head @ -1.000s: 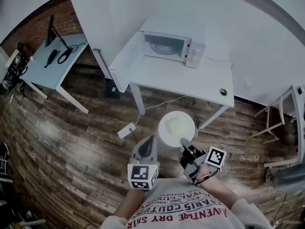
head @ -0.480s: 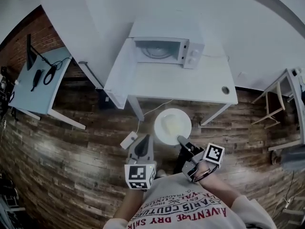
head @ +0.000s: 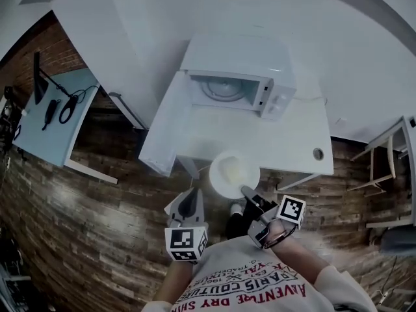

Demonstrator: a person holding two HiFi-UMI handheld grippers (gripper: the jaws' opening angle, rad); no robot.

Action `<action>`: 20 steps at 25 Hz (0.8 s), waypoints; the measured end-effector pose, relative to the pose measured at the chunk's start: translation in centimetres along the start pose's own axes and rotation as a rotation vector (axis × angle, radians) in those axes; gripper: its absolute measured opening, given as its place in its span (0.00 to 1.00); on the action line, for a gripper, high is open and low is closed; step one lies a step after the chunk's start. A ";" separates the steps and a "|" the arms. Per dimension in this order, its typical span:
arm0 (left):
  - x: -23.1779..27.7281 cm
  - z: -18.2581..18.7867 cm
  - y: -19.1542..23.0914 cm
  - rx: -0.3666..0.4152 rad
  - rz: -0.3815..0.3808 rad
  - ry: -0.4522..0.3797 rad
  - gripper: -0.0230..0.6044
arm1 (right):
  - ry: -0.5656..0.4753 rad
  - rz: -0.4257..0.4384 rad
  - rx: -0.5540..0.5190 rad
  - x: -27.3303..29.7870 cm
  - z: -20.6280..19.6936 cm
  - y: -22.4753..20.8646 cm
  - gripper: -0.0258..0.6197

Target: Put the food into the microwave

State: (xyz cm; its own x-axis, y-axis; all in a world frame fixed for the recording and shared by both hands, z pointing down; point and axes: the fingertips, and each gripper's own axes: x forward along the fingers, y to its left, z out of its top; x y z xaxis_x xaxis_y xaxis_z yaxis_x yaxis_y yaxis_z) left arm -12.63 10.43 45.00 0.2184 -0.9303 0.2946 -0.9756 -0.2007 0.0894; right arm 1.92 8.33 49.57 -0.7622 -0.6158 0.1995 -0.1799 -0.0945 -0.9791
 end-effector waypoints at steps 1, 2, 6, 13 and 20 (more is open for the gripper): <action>1.2 0.7 0.5 -0.002 0.014 -0.005 0.05 | 0.007 0.001 0.002 0.8 1.2 0.2 0.08; 2.5 1.3 0.9 -0.005 0.030 -0.008 0.05 | 0.014 0.002 0.002 1.6 2.5 0.3 0.08; 8.1 3.4 1.2 -0.033 0.073 -0.018 0.05 | 0.052 0.004 0.007 4.6 7.9 0.9 0.08; 15.9 5.3 0.4 -0.042 0.075 -0.001 0.05 | 0.078 0.004 0.003 8.8 15.0 1.4 0.08; 21.7 6.7 1.3 -0.034 0.032 0.029 0.05 | 0.039 -0.024 0.029 11.6 18.7 1.0 0.08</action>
State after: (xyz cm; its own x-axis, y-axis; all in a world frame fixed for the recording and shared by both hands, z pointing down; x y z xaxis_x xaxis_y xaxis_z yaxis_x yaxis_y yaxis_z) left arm -9.33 -12.05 45.10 0.1883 -0.9266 0.3256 -0.9808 -0.1602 0.1113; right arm 4.55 -13.54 50.13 -0.7819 -0.5820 0.2235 -0.1805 -0.1317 -0.9747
